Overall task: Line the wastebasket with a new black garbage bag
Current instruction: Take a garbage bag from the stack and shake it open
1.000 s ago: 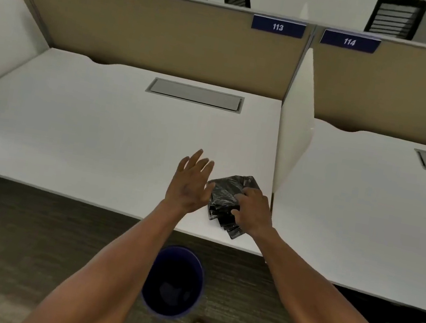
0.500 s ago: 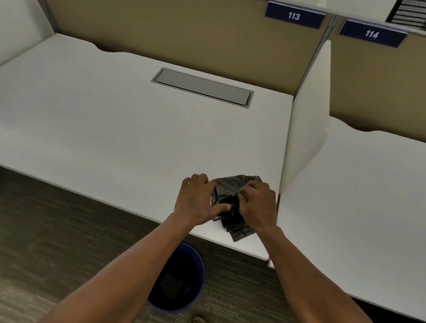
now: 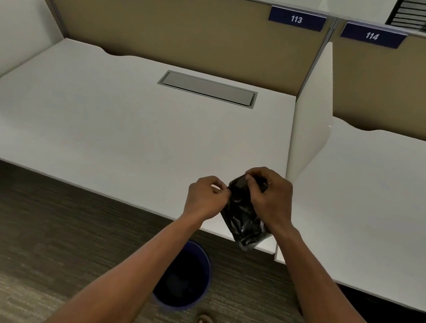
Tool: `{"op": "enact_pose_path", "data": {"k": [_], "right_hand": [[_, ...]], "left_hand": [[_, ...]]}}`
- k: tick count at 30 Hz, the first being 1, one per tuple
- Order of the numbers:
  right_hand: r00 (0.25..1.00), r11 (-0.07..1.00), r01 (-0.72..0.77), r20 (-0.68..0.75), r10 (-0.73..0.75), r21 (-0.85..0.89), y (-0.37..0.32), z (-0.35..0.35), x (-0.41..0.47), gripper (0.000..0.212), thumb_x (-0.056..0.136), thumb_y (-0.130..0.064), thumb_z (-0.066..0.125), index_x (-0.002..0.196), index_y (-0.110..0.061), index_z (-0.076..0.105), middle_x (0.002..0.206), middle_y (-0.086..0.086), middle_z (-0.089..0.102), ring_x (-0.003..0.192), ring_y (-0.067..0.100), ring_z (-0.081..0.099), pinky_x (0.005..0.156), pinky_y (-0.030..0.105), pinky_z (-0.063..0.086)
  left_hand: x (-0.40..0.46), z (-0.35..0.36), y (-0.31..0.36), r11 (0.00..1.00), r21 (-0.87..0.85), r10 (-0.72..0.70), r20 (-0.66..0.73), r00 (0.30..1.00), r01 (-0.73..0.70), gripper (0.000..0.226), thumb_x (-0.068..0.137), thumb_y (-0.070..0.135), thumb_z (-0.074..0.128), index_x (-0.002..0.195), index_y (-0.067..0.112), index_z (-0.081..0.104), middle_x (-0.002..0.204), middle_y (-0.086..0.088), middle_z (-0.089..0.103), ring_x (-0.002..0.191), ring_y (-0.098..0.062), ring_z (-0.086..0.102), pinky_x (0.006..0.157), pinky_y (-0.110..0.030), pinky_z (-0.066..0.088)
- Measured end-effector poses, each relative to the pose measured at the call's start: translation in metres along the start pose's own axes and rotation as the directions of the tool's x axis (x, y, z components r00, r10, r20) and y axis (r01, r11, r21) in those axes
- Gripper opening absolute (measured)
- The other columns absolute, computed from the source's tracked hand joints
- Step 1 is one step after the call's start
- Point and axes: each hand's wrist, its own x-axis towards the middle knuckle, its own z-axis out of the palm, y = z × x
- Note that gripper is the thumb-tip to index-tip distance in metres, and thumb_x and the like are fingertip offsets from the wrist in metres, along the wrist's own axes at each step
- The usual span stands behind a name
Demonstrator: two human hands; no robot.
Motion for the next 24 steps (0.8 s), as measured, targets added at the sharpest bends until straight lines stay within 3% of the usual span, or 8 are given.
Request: {"op": "enact_pose_path", "data": {"k": [4, 8, 10, 13, 16, 19, 21, 24], "right_hand": [[0.999, 0.999, 0.033, -0.020, -0.033, -0.008, -0.023, -0.008, -0.005, 0.010, 0.090, -0.016, 0.072, 0.098, -0.016, 0.078, 0.095, -0.004, 0.078, 0.081, 0.010, 0.070, 0.073, 0.022, 0.057], [0.998, 0.997, 0.059, 0.008, -0.059, 0.053, -0.058, -0.016, -0.017, 0.009, 0.088, -0.015, 0.076, 0.096, -0.016, 0.080, 0.092, -0.005, 0.078, 0.076, 0.007, 0.070, 0.068, 0.019, 0.057], [0.999, 0.992, 0.018, 0.042, -0.024, 0.128, -0.076, -0.018, -0.025, 0.007, 0.087, -0.016, 0.078, 0.094, -0.018, 0.081, 0.090, -0.009, 0.078, 0.077, 0.006, 0.071, 0.068, 0.017, 0.056], [0.990, 0.963, -0.113, 0.105, 0.089, 0.246, -0.098, -0.011, -0.040, 0.006, 0.086, -0.019, 0.080, 0.092, -0.021, 0.081, 0.086, -0.010, 0.078, 0.078, 0.011, 0.073, 0.071, 0.024, 0.060], [0.970, 0.915, -0.234, 0.151, 0.193, 0.328, -0.114, 0.002, -0.062, 0.006, 0.085, -0.019, 0.081, 0.091, -0.022, 0.080, 0.080, -0.001, 0.078, 0.075, 0.023, 0.074, 0.069, 0.034, 0.061], [0.959, 0.876, -0.273, 0.180, 0.218, 0.397, -0.135, 0.014, -0.086, 0.008, 0.085, -0.014, 0.081, 0.090, -0.020, 0.080, 0.077, 0.004, 0.077, 0.073, 0.019, 0.074, 0.070, 0.034, 0.060], [0.958, 0.865, -0.277, 0.194, 0.213, 0.419, -0.150, 0.021, -0.103, 0.008, 0.085, -0.014, 0.081, 0.091, -0.019, 0.079, 0.080, 0.009, 0.077, 0.078, 0.027, 0.074, 0.075, 0.038, 0.061], [0.964, 0.882, -0.251, 0.184, 0.192, 0.399, -0.164, 0.029, -0.126, 0.005, 0.086, -0.015, 0.080, 0.089, -0.019, 0.079, 0.082, 0.009, 0.077, 0.074, 0.032, 0.072, 0.071, 0.043, 0.061]], "left_hand": [[-0.022, -0.030, 0.012, 0.982, -0.187, -0.002, 0.050, 0.999, 0.011, 0.007, 0.092, 0.019, 0.070, 0.093, 0.012, 0.071, 0.093, -0.006, 0.080, 0.081, -0.014, 0.080, 0.070, -0.022, 0.052], [-0.046, -0.074, 0.023, 0.878, -0.460, -0.007, 0.261, 0.965, 0.130, 0.012, 0.095, 0.012, 0.060, 0.094, 0.005, 0.069, 0.091, -0.012, 0.077, 0.081, -0.022, 0.075, 0.082, -0.035, 0.056], [-0.058, -0.098, 0.024, 0.808, -0.548, -0.017, 0.342, 0.940, 0.215, 0.009, 0.093, 0.011, 0.058, 0.090, 0.011, 0.066, 0.082, -0.010, 0.066, 0.070, -0.020, 0.063, 0.073, -0.032, 0.054], [-0.072, -0.131, 0.013, 0.805, -0.546, -0.034, 0.348, 0.937, 0.233, 0.010, 0.094, 0.012, 0.056, 0.094, 0.017, 0.065, 0.080, -0.005, 0.058, 0.063, -0.017, 0.055, 0.060, -0.030, 0.045], [-0.095, -0.161, -0.006, 0.877, -0.449, 0.007, 0.369, 0.929, 0.172, 0.020, 0.098, 0.032, 0.061, 0.110, 0.018, 0.070, 0.084, -0.004, 0.062, 0.071, -0.019, 0.059, 0.067, -0.035, 0.045], [-0.120, -0.184, -0.036, 0.995, -0.023, 0.099, 0.308, 0.946, -0.097, 0.047, 0.087, 0.054, 0.074, 0.125, 0.028, 0.066, 0.104, -0.004, 0.068, 0.092, -0.018, 0.069, 0.079, -0.033, 0.055], [-0.131, -0.191, -0.065, 0.913, 0.327, 0.179, 0.223, 0.958, -0.246, 0.060, 0.076, 0.050, 0.086, 0.129, 0.033, 0.065, 0.117, -0.001, 0.060, 0.101, -0.018, 0.065, 0.085, -0.033, 0.054], [-0.139, -0.198, -0.113, 0.854, 0.463, 0.229, 0.074, 0.971, -0.237, 0.042, 0.076, 0.035, 0.087, 0.114, 0.025, 0.074, 0.115, -0.005, 0.062, 0.106, -0.024, 0.066, 0.094, -0.031, 0.052]]}}
